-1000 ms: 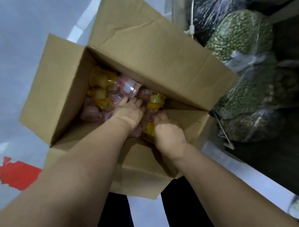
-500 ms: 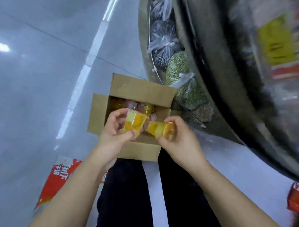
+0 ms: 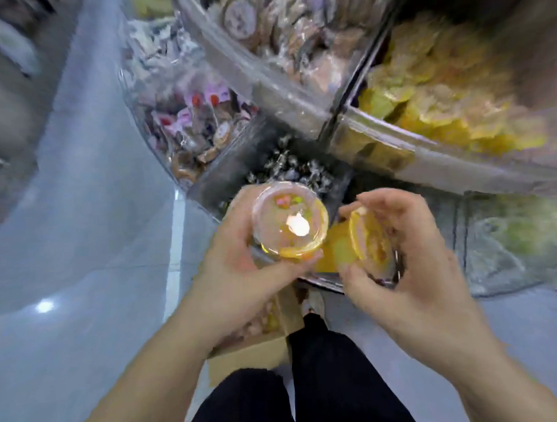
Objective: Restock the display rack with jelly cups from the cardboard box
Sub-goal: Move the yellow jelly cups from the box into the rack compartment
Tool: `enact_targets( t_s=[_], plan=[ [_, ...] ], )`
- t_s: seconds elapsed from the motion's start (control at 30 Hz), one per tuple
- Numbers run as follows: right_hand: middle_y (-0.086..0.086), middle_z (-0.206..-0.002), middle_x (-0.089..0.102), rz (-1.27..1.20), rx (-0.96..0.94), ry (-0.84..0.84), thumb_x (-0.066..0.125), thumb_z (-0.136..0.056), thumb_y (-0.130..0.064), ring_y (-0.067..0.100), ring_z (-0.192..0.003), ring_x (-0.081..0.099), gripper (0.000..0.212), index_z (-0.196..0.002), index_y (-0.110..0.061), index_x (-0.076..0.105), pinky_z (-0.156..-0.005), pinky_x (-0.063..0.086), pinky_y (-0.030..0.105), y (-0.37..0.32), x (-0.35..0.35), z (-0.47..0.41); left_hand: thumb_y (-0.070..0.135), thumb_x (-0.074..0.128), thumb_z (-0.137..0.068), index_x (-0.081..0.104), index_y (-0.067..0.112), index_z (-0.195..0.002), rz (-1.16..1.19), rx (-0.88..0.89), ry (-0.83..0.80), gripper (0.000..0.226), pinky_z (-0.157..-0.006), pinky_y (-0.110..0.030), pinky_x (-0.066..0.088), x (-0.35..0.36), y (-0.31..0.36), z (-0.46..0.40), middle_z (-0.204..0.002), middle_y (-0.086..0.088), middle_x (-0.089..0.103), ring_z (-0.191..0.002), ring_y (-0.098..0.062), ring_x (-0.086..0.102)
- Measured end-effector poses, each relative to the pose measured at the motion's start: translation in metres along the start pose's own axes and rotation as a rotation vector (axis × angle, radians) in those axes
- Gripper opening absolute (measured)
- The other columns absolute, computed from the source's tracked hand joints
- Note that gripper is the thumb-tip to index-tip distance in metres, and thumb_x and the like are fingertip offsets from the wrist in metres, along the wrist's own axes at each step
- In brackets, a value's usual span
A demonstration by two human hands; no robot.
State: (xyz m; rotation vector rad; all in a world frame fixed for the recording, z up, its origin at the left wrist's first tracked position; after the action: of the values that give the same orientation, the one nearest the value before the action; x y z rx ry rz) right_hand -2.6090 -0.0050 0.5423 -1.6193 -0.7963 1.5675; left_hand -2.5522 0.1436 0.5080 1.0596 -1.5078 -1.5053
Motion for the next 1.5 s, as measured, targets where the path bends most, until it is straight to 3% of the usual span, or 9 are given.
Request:
enact_targets(
  t_s=[0.33, 0.53, 0.6, 0.73, 0.87, 0.97, 1.1, 1.27, 1.5],
  plan=[
    [-0.025, -0.105, 0.057, 0.002, -0.088, 0.266, 0.064, -0.066, -0.039, -0.003, -0.096, 0.057, 0.043, -0.106, -0.040, 0.048, -0.075, 0.041, 0.004, 0.013, -0.148, -0.027, 0.033, 0.075, -0.070, 0.048, 0.038, -0.119, -0.210, 0.244, -0.125, 0.057, -0.085, -0.012, 0.045, 0.103, 0.081, -0.090, -0.114, 0.022, 0.061, -0.106, -0.001, 0.059],
    [-0.026, -0.091, 0.058, 0.079, -0.003, 0.330, 0.071, -0.061, -0.050, -0.006, -0.082, 0.055, 0.045, -0.099, -0.045, 0.048, -0.069, 0.039, 0.006, 0.048, -0.202, -0.078, 0.042, 0.075, -0.064, 0.049, 0.040, -0.118, -0.308, 0.230, -0.019, 0.060, -0.096, -0.029, 0.046, 0.131, 0.089, -0.166, -0.119, 0.009, 0.057, -0.113, -0.009, 0.055],
    [-0.023, -0.091, 0.057, 0.154, -0.002, 0.329, 0.074, -0.061, -0.047, -0.009, -0.078, 0.051, 0.048, -0.102, -0.042, 0.049, -0.068, 0.037, 0.005, 0.056, -0.208, -0.099, 0.029, 0.078, -0.066, 0.048, 0.032, -0.122, -0.341, 0.171, 0.016, 0.064, -0.099, -0.031, 0.044, 0.140, 0.081, -0.193, -0.121, 0.005, 0.058, -0.113, -0.011, 0.055],
    [-0.010, -0.111, 0.057, 0.210, 0.008, 0.305, 0.077, -0.068, -0.030, 0.008, -0.087, 0.053, 0.055, -0.116, -0.029, 0.050, -0.074, 0.038, 0.018, 0.070, -0.211, -0.136, 0.011, 0.077, -0.070, 0.048, 0.014, -0.125, -0.373, 0.100, 0.169, 0.062, -0.078, 0.001, 0.038, 0.143, 0.064, -0.233, -0.111, 0.006, 0.059, -0.098, -0.005, 0.057],
    [-0.003, -0.118, 0.057, 0.224, -0.020, 0.315, 0.078, -0.069, -0.025, 0.015, -0.111, 0.052, 0.062, -0.123, -0.020, 0.048, -0.084, 0.034, 0.018, 0.074, -0.213, -0.154, 0.006, 0.074, -0.073, 0.048, 0.010, -0.126, -0.360, 0.071, 0.241, 0.060, -0.087, -0.016, 0.043, 0.141, 0.053, -0.244, -0.116, -0.001, 0.061, -0.106, -0.015, 0.057],
    [-0.012, -0.111, 0.053, 0.187, -0.016, 0.309, 0.077, -0.070, -0.028, 0.008, -0.107, 0.050, 0.059, -0.123, -0.023, 0.049, -0.083, 0.035, 0.016, 0.075, -0.213, -0.157, 0.012, 0.071, -0.077, 0.044, 0.015, -0.132, -0.373, 0.110, 0.260, 0.061, -0.083, -0.001, 0.038, 0.140, 0.059, -0.238, -0.116, 0.008, 0.057, -0.105, -0.004, 0.053],
    [-0.029, -0.097, 0.048, 0.102, 0.008, 0.293, 0.076, -0.070, -0.033, -0.004, -0.097, 0.045, 0.057, -0.120, -0.029, 0.050, -0.075, 0.035, 0.007, 0.077, -0.213, -0.157, 0.023, 0.070, -0.079, 0.039, 0.023, -0.136, -0.470, 0.159, 0.227, 0.065, -0.097, -0.023, 0.042, 0.135, 0.069, -0.227, -0.122, 0.012, 0.053, -0.114, -0.006, 0.051],
    [-0.018, -0.103, 0.056, 0.074, -0.001, 0.239, 0.078, -0.067, -0.038, 0.008, -0.100, 0.057, 0.057, -0.118, -0.031, 0.052, -0.085, 0.046, 0.024, 0.073, -0.202, -0.160, 0.028, 0.069, -0.077, 0.044, 0.021, -0.133, -0.650, 0.163, 0.192, 0.062, -0.076, 0.009, 0.028, 0.128, 0.072, -0.218, -0.117, 0.013, 0.055, -0.105, -0.002, 0.049],
    [-0.020, -0.117, 0.053, 0.121, -0.052, 0.096, 0.077, -0.070, -0.024, 0.003, -0.111, 0.050, 0.065, -0.125, -0.035, 0.046, -0.090, 0.038, 0.009, 0.076, -0.181, -0.167, 0.024, 0.073, -0.072, 0.048, 0.020, -0.129, -0.689, 0.175, 0.092, 0.062, -0.077, 0.008, 0.029, 0.124, 0.072, -0.217, -0.110, 0.017, 0.052, -0.102, 0.001, 0.049]
  ],
)
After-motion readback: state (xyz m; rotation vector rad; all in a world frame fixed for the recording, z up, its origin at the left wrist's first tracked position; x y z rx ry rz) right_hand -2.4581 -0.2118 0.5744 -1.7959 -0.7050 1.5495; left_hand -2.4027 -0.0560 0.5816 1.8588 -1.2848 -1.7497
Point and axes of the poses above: each hand's wrist, its own z-axis away from the middle knuckle, its own x-axis out of the palm, y = z × x, the point moved 5 cm from there along -z, towards the middle knuckle
